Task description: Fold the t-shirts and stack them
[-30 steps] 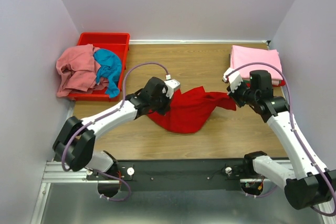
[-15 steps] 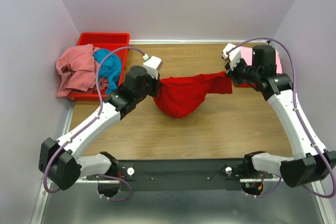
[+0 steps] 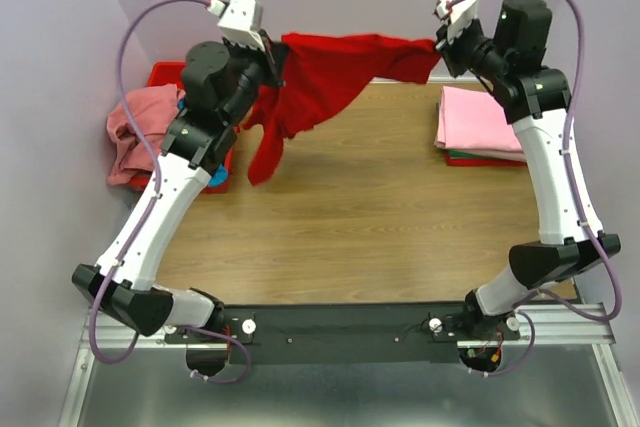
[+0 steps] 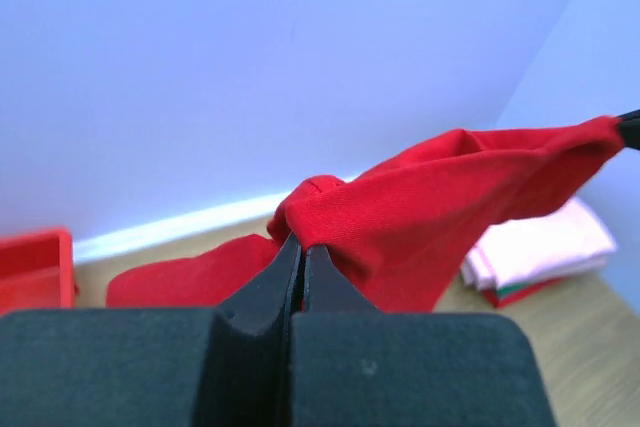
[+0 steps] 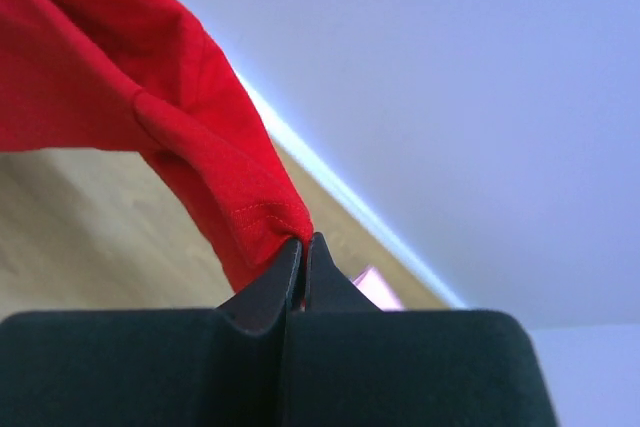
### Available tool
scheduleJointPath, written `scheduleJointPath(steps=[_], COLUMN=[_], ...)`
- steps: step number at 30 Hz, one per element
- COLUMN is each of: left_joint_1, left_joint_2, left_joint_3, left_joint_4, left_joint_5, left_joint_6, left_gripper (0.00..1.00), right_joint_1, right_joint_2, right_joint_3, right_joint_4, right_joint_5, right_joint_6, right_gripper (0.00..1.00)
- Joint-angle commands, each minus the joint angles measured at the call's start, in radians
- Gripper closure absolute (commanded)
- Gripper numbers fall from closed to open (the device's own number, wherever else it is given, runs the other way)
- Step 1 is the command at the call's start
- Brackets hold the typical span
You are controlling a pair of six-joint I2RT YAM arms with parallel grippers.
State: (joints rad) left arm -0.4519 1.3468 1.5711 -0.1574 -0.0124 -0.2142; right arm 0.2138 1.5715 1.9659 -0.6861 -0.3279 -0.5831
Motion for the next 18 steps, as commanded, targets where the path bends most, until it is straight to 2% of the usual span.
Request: scheduleJointPath(steps=[1, 4, 6, 8, 9, 11, 13, 14, 15, 16, 17, 18], left_joint_1=[0.002, 0.002, 0.002, 0.004, -0.005, -0.031, -0.108, -0.135, -0.168, -0.218, -0.255, -0.284], left_joint_2=[-0.031, -0.076, -0.125, -0.153, -0.173, -0.190, -0.207, -0.209, -0.209, -0.212, -0.216, -0.225], left_joint_3=[0.124, 0.081, -0.041, -0.145, -0.254, -0.421, -0.526, -0.577, -0.664, -0.706, -0.744, -0.807], left_joint_4=[0.033, 0.033, 0.054, 0.071, 0.078, 0.078, 0.065, 0.062, 0.049, 0.045, 0.047, 0.045], left_joint_5=[0.008, 0.083, 0.135, 0.254, 0.293, 0.382, 0.452, 0.478, 0.503, 0.555, 0.563, 0.571], left_joint_6=[0.010, 0.009, -0.002, -0.031, -0.042, -0.079, -0.112, -0.161, -0.194, -0.223, -0.252, -0.305], left_gripper=[1.00, 1.00, 1.00, 1.00, 1.00, 1.00, 1.00, 0.97, 0.84, 0.77, 0.70, 0.55], right_joint_1=[-0.007, -0.008, -0.007, -0.007, -0.008, -0.007, -0.008, -0.007, -0.007, -0.007, -0.007, -0.008], right_joint_2=[-0.014, -0.106, -0.174, -0.278, -0.313, -0.427, -0.505, -0.572, -0.605, -0.634, -0.665, -0.710], right_joint_3=[0.148, 0.067, -0.106, -0.238, -0.397, -0.566, -0.802, -0.870, -1.000, -1.054, -1.099, -1.145], right_joint_4=[0.011, 0.010, 0.010, 0.010, 0.008, 0.003, -0.006, -0.024, -0.032, -0.038, -0.046, -0.065], right_joint_5=[0.043, 0.026, 0.015, 0.004, 0.006, 0.009, 0.041, 0.056, 0.075, 0.095, 0.131, 0.148], right_joint_6=[0.055, 0.033, -0.001, -0.059, -0.076, -0.122, -0.164, -0.178, -0.190, -0.207, -0.211, -0.212], right_gripper=[1.00, 1.00, 1.00, 1.00, 1.00, 1.00, 1.00, 1.00, 0.99, 0.96, 0.93, 0.83])
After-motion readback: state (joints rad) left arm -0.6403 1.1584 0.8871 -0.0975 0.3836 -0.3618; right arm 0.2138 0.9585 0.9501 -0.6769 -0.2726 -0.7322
